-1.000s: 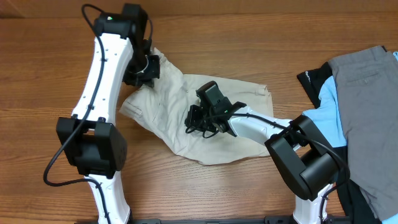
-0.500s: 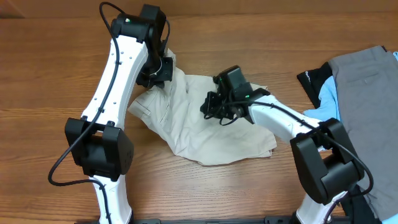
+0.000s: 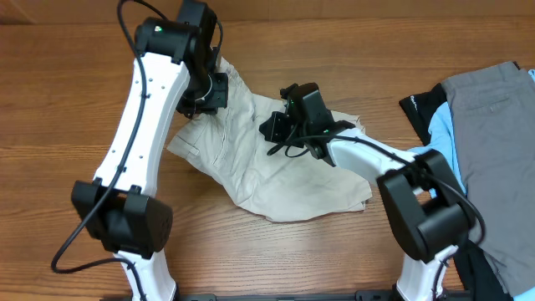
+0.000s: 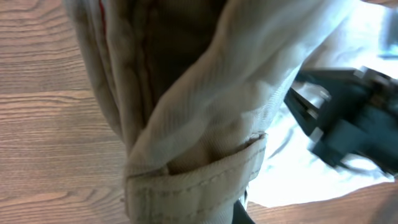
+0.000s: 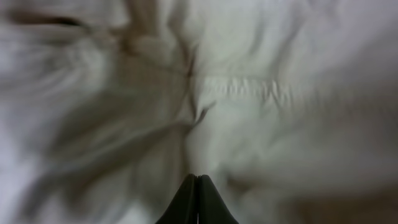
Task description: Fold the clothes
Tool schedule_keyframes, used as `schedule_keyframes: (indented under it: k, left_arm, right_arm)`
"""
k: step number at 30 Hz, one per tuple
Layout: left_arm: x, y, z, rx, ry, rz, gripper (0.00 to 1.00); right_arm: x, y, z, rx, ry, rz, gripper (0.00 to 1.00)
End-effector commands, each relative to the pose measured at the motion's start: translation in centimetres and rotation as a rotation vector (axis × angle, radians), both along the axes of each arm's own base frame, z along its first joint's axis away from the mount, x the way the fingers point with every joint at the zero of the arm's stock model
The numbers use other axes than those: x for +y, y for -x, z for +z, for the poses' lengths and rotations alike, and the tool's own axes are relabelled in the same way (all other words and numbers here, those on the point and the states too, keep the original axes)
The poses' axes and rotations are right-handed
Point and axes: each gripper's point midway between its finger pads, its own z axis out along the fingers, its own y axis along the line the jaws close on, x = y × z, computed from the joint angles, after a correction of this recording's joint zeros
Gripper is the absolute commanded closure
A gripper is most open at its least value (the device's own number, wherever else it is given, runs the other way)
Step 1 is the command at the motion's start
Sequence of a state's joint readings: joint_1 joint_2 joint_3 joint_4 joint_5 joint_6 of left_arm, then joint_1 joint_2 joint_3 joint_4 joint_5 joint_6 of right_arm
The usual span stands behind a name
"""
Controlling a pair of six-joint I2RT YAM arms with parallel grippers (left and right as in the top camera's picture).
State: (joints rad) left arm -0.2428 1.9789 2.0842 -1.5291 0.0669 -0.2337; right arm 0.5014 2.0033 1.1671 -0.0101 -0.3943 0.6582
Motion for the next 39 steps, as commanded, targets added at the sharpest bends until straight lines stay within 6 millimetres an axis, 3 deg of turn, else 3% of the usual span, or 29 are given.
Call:
schedule_keyframes:
  k: [1, 8, 10, 16, 17, 19, 21, 23, 27, 31, 39]
  left_arm:
    - [-0.3, 0.4, 2.7, -0.066, 0.022, 0.002, 0.96]
    - [-0.3, 0.4, 2.6, -0.066, 0.019, 0.002, 0.96]
    - [-0.3, 0.3, 2.6, -0.067, 0.020, 0.003, 0.96]
    - [-1.1, 0.1, 2.7, -0.084, 0.025, -0.010, 0.96]
    - [-1.1, 0.1, 2.7, -0.086, 0.022, -0.011, 0.96]
    - [-0.9, 0.1, 2.7, -0.090, 0.004, -0.009, 0.96]
    - [-0.6, 0.0, 2.7, -0.093, -0.011, 0.006, 0.96]
    - [-0.9, 0.0, 2.7, -0.094, -0.010, 0.005, 0.96]
    - [-1.7, 0.1, 2.7, -0.099, -0.006, 0.008, 0.96]
    - [-2.7, 0.2, 2.8, -0.109, -0.004, 0.005, 0.96]
    - [-5.5, 0.6, 2.9, -0.129, 0.019, -0.013, 0.96]
  right_arm:
    - [1.5, -0.3, -1.5, 0.014, -0.022, -0.012, 0.96]
    - [2.9, -0.1, -0.7, -0.041, -0.047, 0.053, 0.96]
    - [2.4, -0.1, 0.2, -0.038, -0.046, 0.070, 0.96]
    - [-3.3, 0.4, 5.1, -0.007, 0.020, 0.031, 0.96]
    - [-5.1, 1.3, 7.1, 0.003, 0.039, 0.015, 0.96]
    - [-7.4, 2.7, 9.0, 0.018, 0.073, 0.006, 0.96]
    - [-10.7, 4.5, 9.6, 0.084, 0.139, -0.056, 0.96]
    - [-13.8, 6.0, 9.3, 0.155, 0.227, -0.128, 0.96]
    - [-18.1, 8.6, 7.2, 0.287, 0.394, -0.212, 0.96]
    - [-19.9, 10.9, 5.6, 0.378, 0.481, -0.226, 0.96]
    - [-21.3, 14.0, 0.8, 0.469, 0.538, -0.244, 0.96]
